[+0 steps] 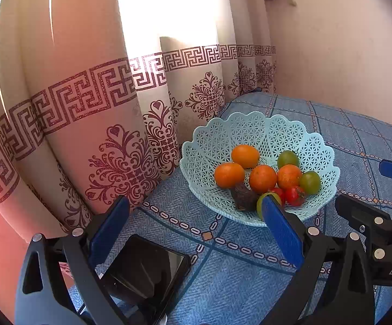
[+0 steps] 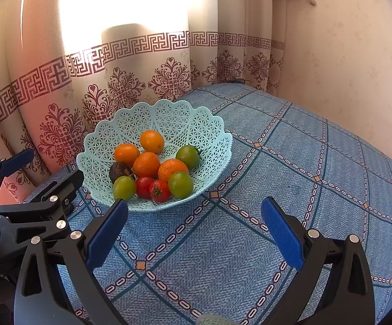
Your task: Organize fruits
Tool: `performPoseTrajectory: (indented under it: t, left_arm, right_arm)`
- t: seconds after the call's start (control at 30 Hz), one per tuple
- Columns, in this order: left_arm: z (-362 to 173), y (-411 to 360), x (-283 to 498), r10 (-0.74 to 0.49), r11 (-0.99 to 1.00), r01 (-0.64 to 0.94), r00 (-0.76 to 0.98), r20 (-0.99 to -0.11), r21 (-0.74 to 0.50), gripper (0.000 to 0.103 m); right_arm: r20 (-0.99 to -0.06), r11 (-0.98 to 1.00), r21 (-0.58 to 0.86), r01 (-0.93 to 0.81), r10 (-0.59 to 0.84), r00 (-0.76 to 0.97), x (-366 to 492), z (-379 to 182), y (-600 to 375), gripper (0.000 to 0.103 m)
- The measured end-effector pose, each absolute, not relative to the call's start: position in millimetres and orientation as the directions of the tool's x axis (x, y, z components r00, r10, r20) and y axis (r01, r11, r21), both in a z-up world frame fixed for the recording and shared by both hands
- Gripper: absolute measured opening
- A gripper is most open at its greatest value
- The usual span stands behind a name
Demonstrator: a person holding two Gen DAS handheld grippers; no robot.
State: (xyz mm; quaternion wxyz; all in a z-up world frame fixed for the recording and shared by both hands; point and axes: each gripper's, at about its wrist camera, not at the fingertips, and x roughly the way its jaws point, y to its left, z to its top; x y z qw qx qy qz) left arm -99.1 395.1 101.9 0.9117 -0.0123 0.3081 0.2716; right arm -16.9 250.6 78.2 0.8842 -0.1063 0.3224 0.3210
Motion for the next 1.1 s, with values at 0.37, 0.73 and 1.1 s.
performPoseTrajectory:
  t: [0.37, 0.73, 1.1]
  left_arm:
    - [102.1, 395.6, -99.1, 0.488, 0.852, -0.502, 0.663, -0.569, 0.146, 0.099]
    - [99.1, 397.1, -99.6, 0.485, 0.853, -0.500, 0.661, -0.573, 0.145, 0.099]
    - [99.2, 398.2, -99.4, 0.483, 0.855, -0.498, 0.661, -0.574, 0.146, 0.099]
  right_arm:
    - [-0.635, 0.771, 0.013, -0.637, 0.498, 0.590, -16.8, 77.7, 248.7, 0.098]
    - [-0.635, 0.769, 0.011, -0.639, 0.499, 0.590, -16.5, 77.5, 247.9, 0.098]
    - [-0.634, 0.769, 0.008, -0.639, 0.498, 0.592, -16.3, 77.2, 247.7, 0.098]
